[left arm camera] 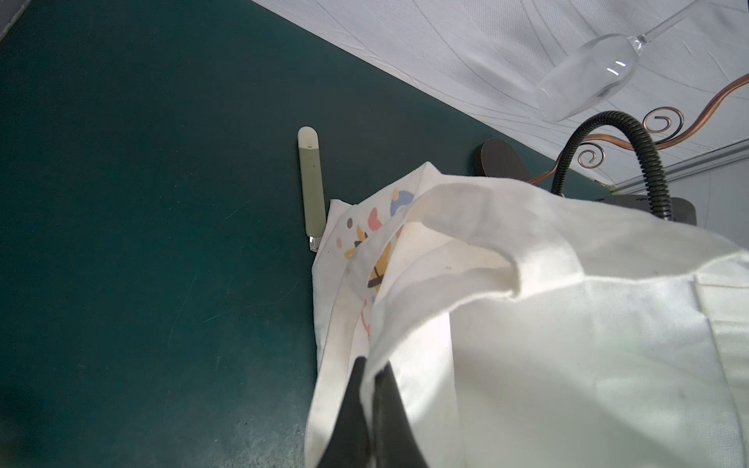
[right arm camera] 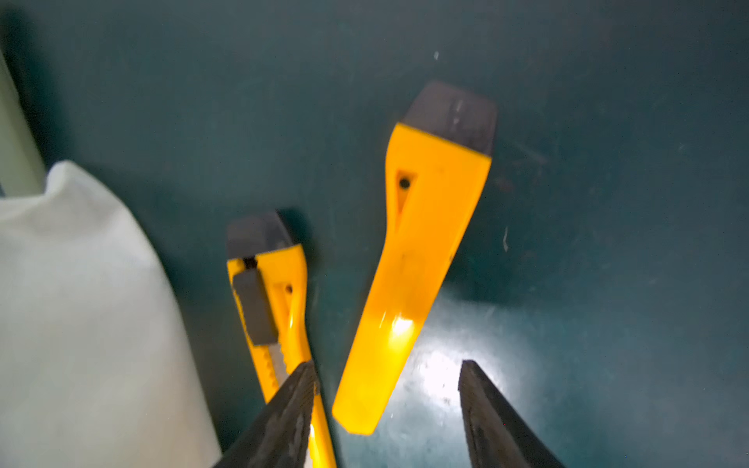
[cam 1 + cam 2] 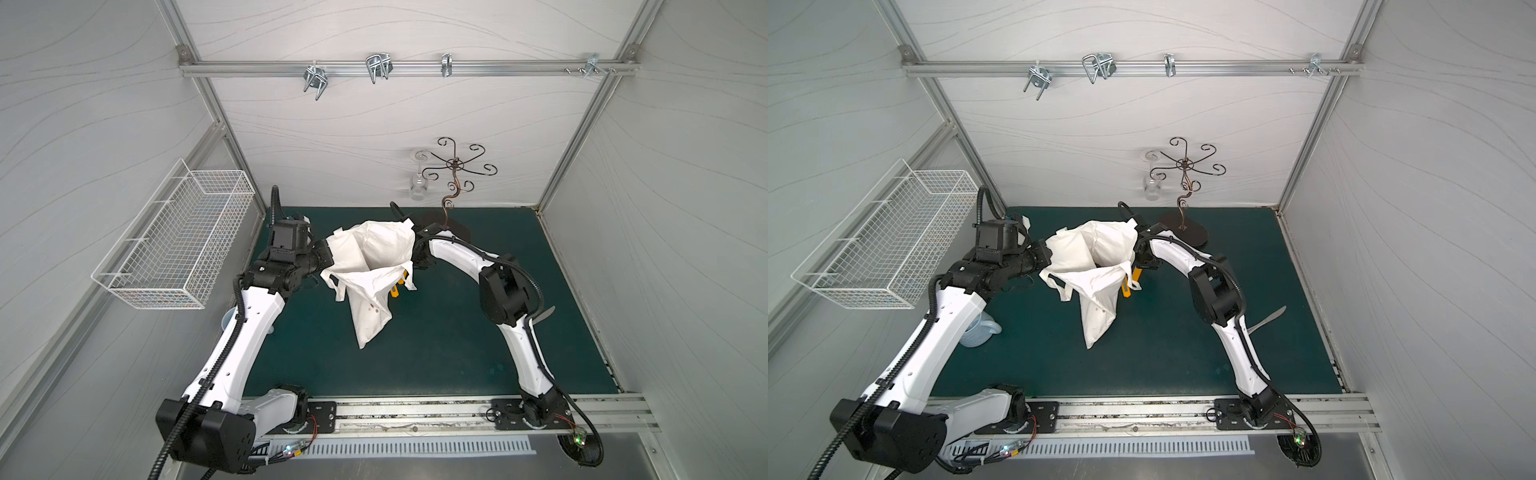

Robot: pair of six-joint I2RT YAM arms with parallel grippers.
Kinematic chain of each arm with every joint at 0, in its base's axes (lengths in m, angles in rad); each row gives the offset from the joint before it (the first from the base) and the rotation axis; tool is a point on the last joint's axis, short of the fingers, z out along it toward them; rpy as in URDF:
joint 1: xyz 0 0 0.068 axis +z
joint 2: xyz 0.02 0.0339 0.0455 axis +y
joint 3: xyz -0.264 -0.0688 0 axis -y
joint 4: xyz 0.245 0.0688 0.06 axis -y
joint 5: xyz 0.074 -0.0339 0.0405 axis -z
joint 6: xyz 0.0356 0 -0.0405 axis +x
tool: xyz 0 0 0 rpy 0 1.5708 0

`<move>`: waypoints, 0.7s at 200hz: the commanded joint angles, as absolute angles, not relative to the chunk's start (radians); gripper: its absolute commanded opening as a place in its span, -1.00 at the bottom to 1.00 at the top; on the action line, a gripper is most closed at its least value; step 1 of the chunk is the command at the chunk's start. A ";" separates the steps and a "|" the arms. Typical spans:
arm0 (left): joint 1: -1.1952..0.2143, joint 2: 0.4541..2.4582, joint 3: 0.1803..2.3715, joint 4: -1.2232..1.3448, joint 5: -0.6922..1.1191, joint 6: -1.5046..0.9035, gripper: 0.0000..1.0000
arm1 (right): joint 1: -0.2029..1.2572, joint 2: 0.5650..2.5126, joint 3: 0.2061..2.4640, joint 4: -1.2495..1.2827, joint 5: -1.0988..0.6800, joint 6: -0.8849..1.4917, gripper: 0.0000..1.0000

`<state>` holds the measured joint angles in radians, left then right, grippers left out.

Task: Place the art knife into the pouch
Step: Pick up the utility knife at the center of the board.

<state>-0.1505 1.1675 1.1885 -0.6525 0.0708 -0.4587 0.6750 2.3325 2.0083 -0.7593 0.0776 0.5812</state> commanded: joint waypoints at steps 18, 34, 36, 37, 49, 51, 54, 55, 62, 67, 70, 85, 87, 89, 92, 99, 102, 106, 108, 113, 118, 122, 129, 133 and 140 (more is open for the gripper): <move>-0.146 1.147 1.192 -0.614 0.092 -0.469 -1.00 | 0.689 2.405 2.055 -0.789 0.164 0.619 0.18; -0.146 1.146 1.188 -0.605 0.096 -0.472 -1.00 | 0.694 2.429 2.072 -0.774 0.178 0.628 0.17; -0.146 1.146 1.187 -0.605 0.096 -0.473 -1.00 | 0.695 2.432 2.072 -0.769 0.180 0.629 0.17; -0.146 1.146 1.188 -0.605 0.096 -0.474 -1.00 | 0.696 2.433 2.072 -0.766 0.181 0.629 0.17; -0.146 1.146 1.188 -0.602 0.100 -0.475 -1.00 | 0.704 2.450 2.079 -0.755 0.190 0.631 0.16; -0.146 1.146 1.188 -0.602 0.101 -0.475 -1.00 | 0.704 2.453 2.082 -0.757 0.192 0.633 0.16; -0.146 1.146 1.188 -0.603 0.101 -0.475 -1.00 | 0.706 2.457 2.086 -0.759 0.195 0.632 0.16; -0.146 1.146 1.188 -0.602 0.102 -0.476 -1.00 | 0.707 2.459 2.088 -0.759 0.197 0.633 0.16; -0.146 1.146 1.189 -0.603 0.103 -0.475 -1.00 | 0.711 2.469 2.094 -0.762 0.202 0.633 0.16; -0.146 1.144 1.189 -0.601 0.103 -0.474 -1.00 | 0.715 2.474 2.096 -0.765 0.206 0.631 0.16; -0.147 1.144 1.189 -0.602 0.102 -0.474 -1.00 | 0.717 2.477 2.097 -0.768 0.208 0.629 0.15; -0.146 1.143 1.192 -0.603 0.097 -0.470 -1.00 | 0.723 2.488 2.099 -0.788 0.219 0.619 0.09; -0.147 1.144 1.193 -0.603 0.098 -0.469 -1.00 | 0.723 2.487 2.099 -0.791 0.219 0.617 0.06; -0.146 1.145 1.192 -0.604 0.098 -0.469 -1.00 | 0.724 2.489 2.097 -0.794 0.220 0.615 0.03; -0.146 1.146 1.194 -0.604 0.097 -0.468 -1.00 | 0.724 2.490 2.096 -0.799 0.222 0.613 -0.01; -0.146 1.147 1.195 -0.604 0.097 -0.467 -1.00 | 0.725 2.488 2.088 -0.808 0.223 0.608 -0.06; -0.146 1.149 1.195 -0.603 0.097 -0.467 -1.00 | 0.724 2.487 2.082 -0.812 0.226 0.605 -0.07; -0.146 1.150 1.195 -0.604 0.099 -0.467 -1.00 | 0.725 2.482 2.072 -0.815 0.227 0.604 -0.08; -0.146 1.150 1.195 -0.604 0.100 -0.467 -1.00 | 0.724 2.480 2.066 -0.815 0.227 0.603 -0.09; -0.146 1.152 1.196 -0.604 0.101 -0.467 -1.00 | 0.724 2.474 2.047 -0.810 0.226 0.599 -0.10; -0.146 1.153 1.197 -0.603 0.101 -0.467 -1.00 | 0.724 2.464 2.027 -0.803 0.226 0.594 -0.11; -0.146 1.155 1.198 -0.603 0.102 -0.467 -1.00 | 0.723 2.459 2.010 -0.799 0.227 0.586 -0.15; -0.146 1.157 1.199 -0.603 0.104 -0.467 -1.00 | 0.719 2.446 1.981 -0.788 0.221 0.578 -0.22; -0.146 1.158 1.200 -0.603 0.104 -0.467 -1.00 | 0.716 2.441 1.967 -0.782 0.210 0.571 -0.25; -0.146 1.158 1.201 -0.602 0.105 -0.468 -1.00 | 0.710 2.430 1.940 -0.770 0.194 0.561 -0.30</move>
<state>-0.1505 1.1675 1.1866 -0.6441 0.0914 -0.4675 0.7158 2.4241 2.0453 -0.7296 0.2260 0.5900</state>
